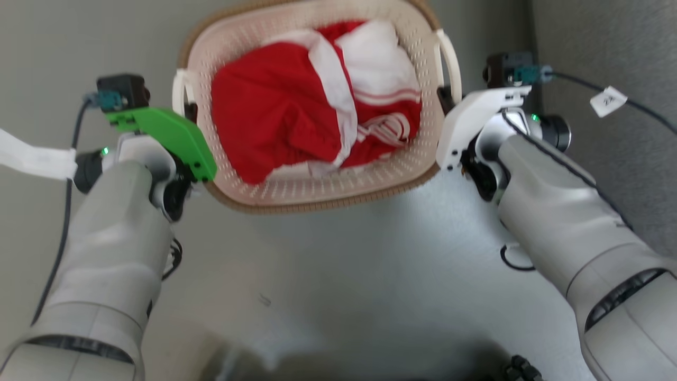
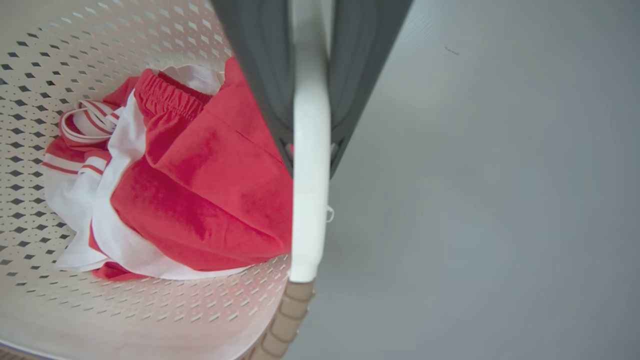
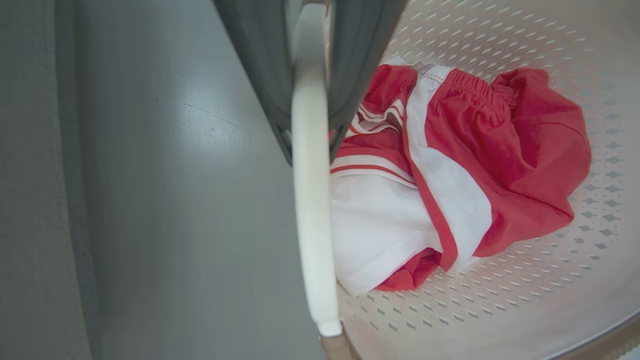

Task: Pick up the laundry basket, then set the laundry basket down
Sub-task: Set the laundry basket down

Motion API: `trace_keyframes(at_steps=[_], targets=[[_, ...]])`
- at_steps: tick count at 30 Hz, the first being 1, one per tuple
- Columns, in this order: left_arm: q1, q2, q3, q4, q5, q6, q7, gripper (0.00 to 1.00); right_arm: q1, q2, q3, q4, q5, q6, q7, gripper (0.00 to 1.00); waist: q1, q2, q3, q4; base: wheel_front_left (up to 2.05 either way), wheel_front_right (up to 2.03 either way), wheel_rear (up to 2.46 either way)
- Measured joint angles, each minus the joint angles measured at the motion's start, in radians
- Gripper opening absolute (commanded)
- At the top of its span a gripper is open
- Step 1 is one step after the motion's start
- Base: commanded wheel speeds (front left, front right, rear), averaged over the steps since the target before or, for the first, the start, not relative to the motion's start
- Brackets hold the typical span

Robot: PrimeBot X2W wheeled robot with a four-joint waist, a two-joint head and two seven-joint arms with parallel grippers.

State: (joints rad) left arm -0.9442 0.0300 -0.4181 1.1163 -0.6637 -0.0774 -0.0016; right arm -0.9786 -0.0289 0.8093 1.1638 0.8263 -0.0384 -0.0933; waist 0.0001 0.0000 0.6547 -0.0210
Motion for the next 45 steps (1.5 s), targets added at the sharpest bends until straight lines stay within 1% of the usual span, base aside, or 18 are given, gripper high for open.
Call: trace_keyframes(at_steps=[4, 10, 20, 31, 40, 45], targets=[[-0.037, 0.004, 0.0, -0.005, 0.009, 0.005, -0.015, 0.0, -0.038, -0.001, 0.0, 0.0, -0.01, -0.007, -0.014, 0.0, 0.0, 0.0, 0.052, 0.001, 0.0, 0.0, 0.0], [-0.084, 0.013, 0.0, -0.007, 0.015, 0.006, -0.043, 0.0, -0.091, -0.002, -0.004, 0.003, -0.011, -0.009, -0.037, 0.0, 0.0, 0.0, 0.138, 0.003, 0.0, 0.0, 0.0], [-0.122, 0.014, -0.002, 0.009, 0.02, 0.003, -0.069, 0.0, -0.126, 0.002, -0.01, 0.018, -0.017, -0.009, -0.057, 0.0, 0.0, 0.0, 0.228, -0.003, 0.0, 0.0, 0.0], [-0.145, 0.005, -0.005, 0.039, 0.021, -0.007, -0.086, 0.0, -0.147, 0.003, -0.012, 0.042, -0.017, -0.008, -0.07, 0.0, -0.0001, 0.0, 0.278, -0.005, 0.0, 0.0, 0.0], [-0.149, -0.005, -0.01, 0.067, 0.02, -0.019, -0.087, 0.0, -0.147, 0.004, -0.012, 0.056, -0.017, -0.005, -0.073, 0.0, -0.0001, 0.0, 0.285, -0.001, 0.0, 0.0, 0.0], [-0.151, -0.007, -0.01, 0.075, 0.02, -0.021, -0.084, 0.0, -0.147, 0.004, -0.012, 0.059, -0.016, 0.003, -0.073, 0.0, -0.0001, 0.0, 0.286, 0.0, 0.0, 0.0, 0.0]])
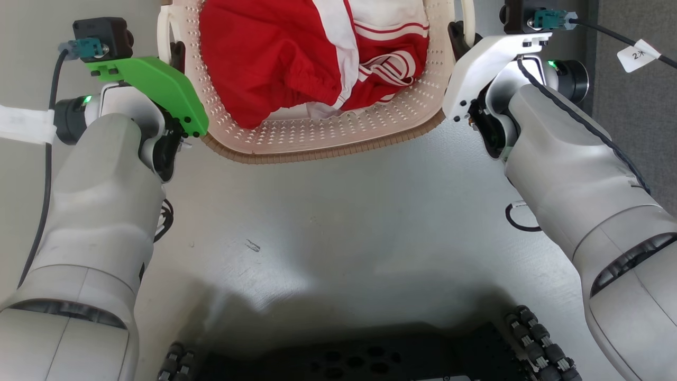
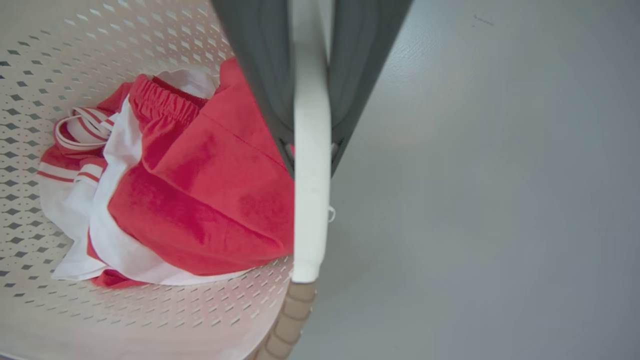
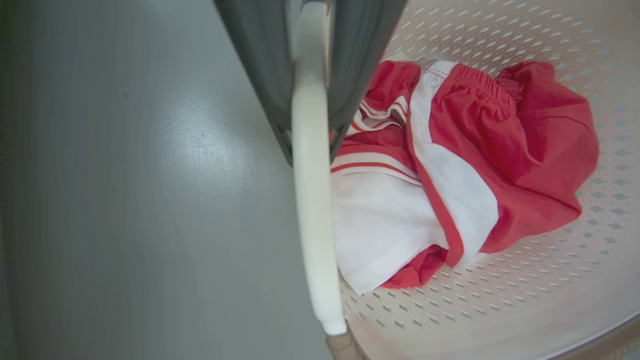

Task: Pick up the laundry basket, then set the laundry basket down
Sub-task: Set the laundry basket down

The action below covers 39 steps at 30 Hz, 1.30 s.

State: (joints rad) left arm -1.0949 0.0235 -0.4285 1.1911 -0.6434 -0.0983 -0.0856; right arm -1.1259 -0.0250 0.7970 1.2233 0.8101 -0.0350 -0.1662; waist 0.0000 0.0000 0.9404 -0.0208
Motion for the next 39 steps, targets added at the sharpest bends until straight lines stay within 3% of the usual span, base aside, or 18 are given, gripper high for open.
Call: trace_keyframes(at_steps=[35, 36, 37, 38, 39], targets=[[-0.072, 0.0, 0.0, 0.023, -0.012, -0.026, 0.009, 0.0, -0.054, -0.012, 0.0, 0.013, 0.004, 0.016, 0.007, 0.0, -0.0001, 0.0, 0.044, 0.004, 0.0, 0.0, 0.0], [-0.073, 0.0, 0.0, 0.023, -0.012, -0.026, 0.009, 0.04, -0.054, -0.012, -0.001, 0.013, 0.004, 0.016, 0.007, 0.16, -0.0001, 0.0, 0.045, 0.004, 0.0, 0.0, 0.0], [-0.073, 0.0, 0.0, 0.023, -0.012, -0.026, 0.009, 0.22, -0.054, -0.012, -0.001, 0.013, 0.008, 0.016, 0.007, 0.27, -0.0001, 0.0, 0.045, 0.004, 0.0, 0.0, 0.0], [-0.073, -0.001, -0.001, 0.023, -0.012, -0.027, 0.009, 0.5, -0.055, -0.012, -0.003, 0.013, 0.011, 0.016, 0.005, 0.37, -0.0001, 0.0, 0.045, 0.004, 0.0, 0.0, 0.0], [-0.073, -0.001, -0.001, 0.025, -0.013, -0.028, 0.009, 0.91, -0.055, -0.013, -0.003, 0.013, 0.011, 0.016, 0.004, 0.49, -0.0001, 0.0, 0.045, 0.005, 0.0, 0.0, 0.0]])
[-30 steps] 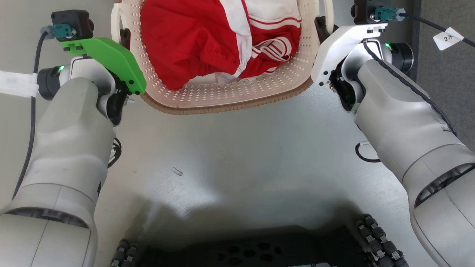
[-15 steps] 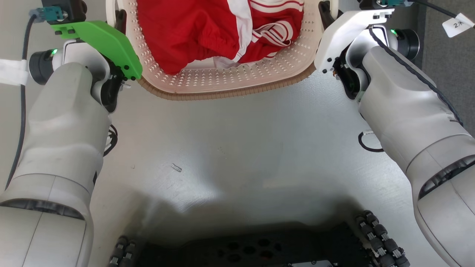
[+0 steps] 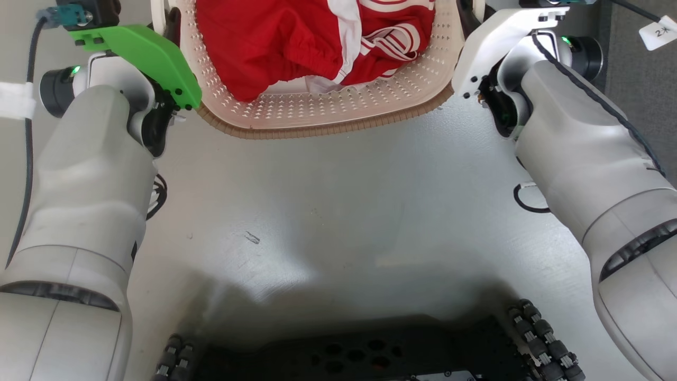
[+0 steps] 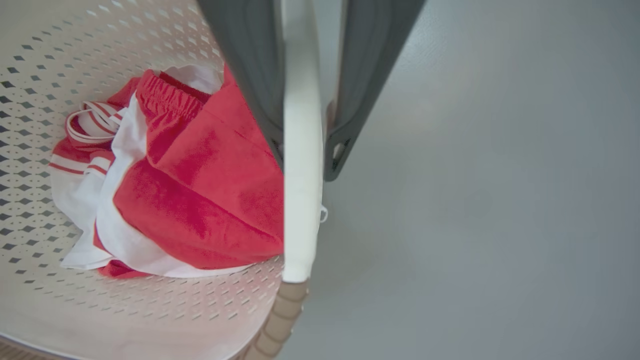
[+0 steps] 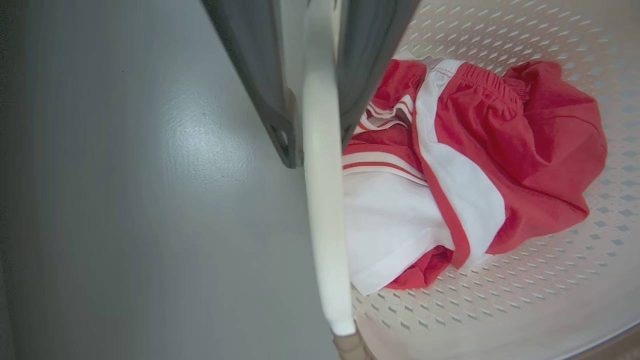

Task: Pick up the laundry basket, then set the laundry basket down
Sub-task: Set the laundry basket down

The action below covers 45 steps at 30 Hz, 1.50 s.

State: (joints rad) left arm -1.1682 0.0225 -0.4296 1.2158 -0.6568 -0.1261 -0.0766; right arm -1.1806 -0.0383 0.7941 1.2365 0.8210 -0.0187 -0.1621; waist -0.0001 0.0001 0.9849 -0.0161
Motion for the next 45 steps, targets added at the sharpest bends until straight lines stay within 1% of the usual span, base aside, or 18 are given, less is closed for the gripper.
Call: trace_keyframes(at_steps=[1, 2, 3, 4, 5, 10, 13, 15, 19, 29, 31, 35, 45], targets=[[0.0, 0.001, 0.0, 0.002, 0.0, -0.001, 0.004, 0.91, 0.0, -0.002, -0.001, 0.0, 0.0, 0.001, 0.0, 0.49, 0.0, 0.0, 0.0, 0.0, 0.0, 0.0, 0.0], [0.0, 0.0, -0.002, 0.01, 0.0, -0.001, 0.015, 1.0, 0.0, -0.005, -0.003, 0.0, 0.002, 0.003, 0.0, 0.68, 0.0, -0.0001, -0.001, 0.001, 0.0, 0.0, 0.0], [0.003, -0.001, -0.003, 0.021, 0.0, -0.001, 0.021, 1.0, 0.0, -0.01, -0.003, 0.002, 0.007, 0.005, 0.0, 0.92, 0.0, 0.0, -0.002, 0.001, 0.0, 0.0, 0.0], [0.006, 0.001, -0.003, 0.03, -0.001, -0.001, 0.023, 1.0, 0.0, -0.015, -0.003, 0.005, 0.01, 0.009, 0.0, 1.0, 0.0, 0.0, -0.003, 0.002, 0.0, 0.0, 0.0], [0.008, 0.003, -0.004, 0.032, -0.002, -0.001, 0.021, 1.0, 0.001, -0.017, -0.003, 0.009, 0.011, 0.009, 0.0, 1.0, 0.0, -0.0001, -0.005, 0.003, 0.0, 0.0, 0.0], [0.01, 0.001, -0.01, 0.032, -0.006, -0.001, 0.015, 1.0, 0.018, -0.022, 0.003, 0.019, 0.015, 0.031, 0.013, 1.0, 0.0, 0.0, -0.024, 0.007, 0.0, 0.0, 0.0], [0.01, 0.001, -0.01, 0.031, -0.009, -0.001, 0.008, 1.0, 0.02, -0.025, 0.013, 0.012, 0.015, 0.045, 0.013, 1.0, 0.0, 0.0, -0.036, 0.009, 0.0, 0.0, 0.0], [0.011, 0.001, -0.013, 0.031, -0.009, -0.001, -0.004, 1.0, 0.021, -0.024, 0.02, 0.006, 0.015, 0.045, 0.013, 1.0, 0.0001, 0.0, -0.044, 0.01, 0.0, 0.0, 0.0], [0.016, 0.0, -0.017, 0.03, -0.015, -0.001, -0.013, 1.0, 0.023, -0.024, 0.028, 0.001, 0.015, 0.062, 0.013, 1.0, 0.0, 0.0, -0.064, 0.012, 0.0, 0.0, 0.0], [0.069, -0.001, -0.032, 0.02, -0.017, -0.001, -0.094, 1.0, 0.068, -0.024, 0.03, -0.004, 0.015, 0.072, -0.042, 1.0, 0.0, 0.0, -0.131, 0.017, 0.0, 0.0, 0.0], [0.083, -0.001, -0.039, 0.018, -0.014, -0.001, -0.115, 1.0, 0.08, -0.025, 0.028, -0.01, 0.016, 0.08, -0.052, 1.0, 0.0, 0.0, -0.149, 0.017, 0.0, 0.0, 0.0], [0.11, -0.001, -0.057, 0.008, 0.003, -0.001, -0.146, 1.0, 0.105, -0.024, 0.023, -0.021, 0.02, 0.082, -0.071, 1.0, 0.0, 0.0, -0.189, 0.016, 0.0, 0.0, 0.0], [0.171, 0.001, -0.079, -0.032, 0.014, -0.002, -0.172, 1.0, 0.17, -0.024, 0.004, -0.044, 0.021, 0.089, -0.088, 1.0, 0.0, 0.0, -0.293, 0.011, 0.0, 0.0, 0.0]])
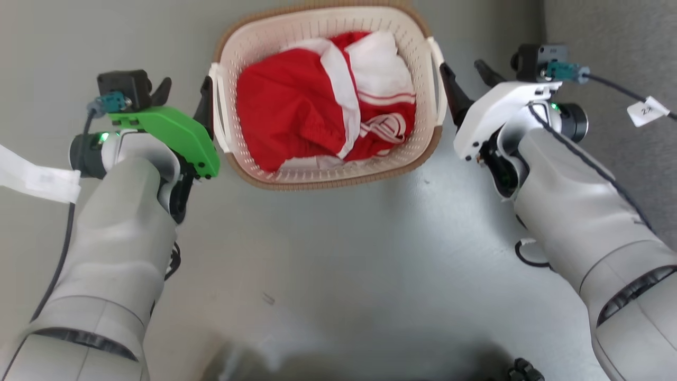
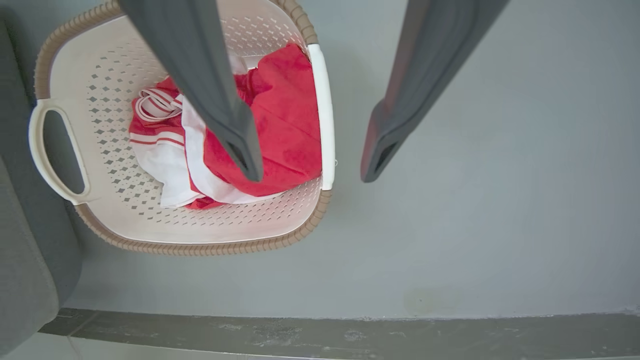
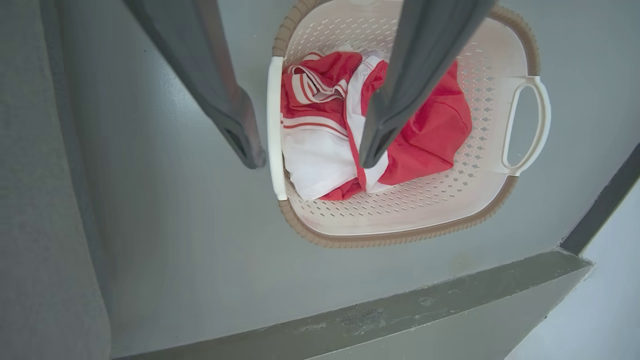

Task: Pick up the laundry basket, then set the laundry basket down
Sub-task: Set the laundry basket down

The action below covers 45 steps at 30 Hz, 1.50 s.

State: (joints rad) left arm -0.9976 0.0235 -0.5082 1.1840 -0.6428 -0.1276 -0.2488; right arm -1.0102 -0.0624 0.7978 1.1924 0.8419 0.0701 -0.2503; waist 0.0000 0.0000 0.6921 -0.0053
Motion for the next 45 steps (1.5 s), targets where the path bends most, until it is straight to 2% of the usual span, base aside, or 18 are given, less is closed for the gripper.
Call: trace_keyframes(at_steps=[4, 10, 15, 21, 30, 39, 45], targets=[[0.028, 0.003, -0.007, -0.028, 0.016, 0.0, -0.003, 1.0, 0.032, 0.0, -0.008, -0.026, -0.002, 0.0, 0.0, 1.0, 0.0, 0.0, -0.051, -0.002, 0.0, 0.0, 0.0], [0.074, 0.027, 0.013, -0.099, 0.023, 0.0, -0.003, 1.0, 0.042, -0.02, -0.063, -0.142, -0.026, -0.012, 0.0, 1.0, 0.0, 0.0, -0.127, -0.006, 0.0, 0.0, 0.0], [0.106, 0.054, 0.059, -0.232, 0.04, 0.0, -0.003, 1.0, 0.111, -0.049, -0.11, -0.228, -0.062, -0.047, 0.0, 1.0, 0.0, 0.0, -0.203, -0.01, 0.0, 0.0, 0.0], [0.184, 0.073, 0.092, -0.341, 0.07, 0.016, -0.003, 1.0, 0.172, -0.071, -0.152, -0.328, -0.118, -0.074, 0.0, 1.0, 0.0, 0.0, -0.274, -0.012, 0.0, 0.0, 0.0], [0.314, 0.091, 0.148, -0.482, 0.118, 0.066, -0.003, 1.0, 0.29, -0.097, -0.216, -0.479, -0.203, -0.133, 0.0, 1.0, 0.0, 0.0, -0.371, -0.009, 0.0, 0.0, 0.0], [0.461, 0.111, 0.186, -0.623, 0.171, 0.115, -0.003, 1.0, 0.419, -0.11, -0.261, -0.626, -0.31, -0.168, 0.0, 1.0, 0.0, 0.0, -0.461, -0.014, 0.0, 0.0, 0.0], [0.577, 0.101, 0.195, -0.696, 0.19, 0.152, -0.003, 1.0, 0.513, -0.128, -0.304, -0.709, -0.36, -0.179, -0.001, 1.0, 0.0, 0.0, -0.513, -0.02, 0.0, 0.0, 0.0]])
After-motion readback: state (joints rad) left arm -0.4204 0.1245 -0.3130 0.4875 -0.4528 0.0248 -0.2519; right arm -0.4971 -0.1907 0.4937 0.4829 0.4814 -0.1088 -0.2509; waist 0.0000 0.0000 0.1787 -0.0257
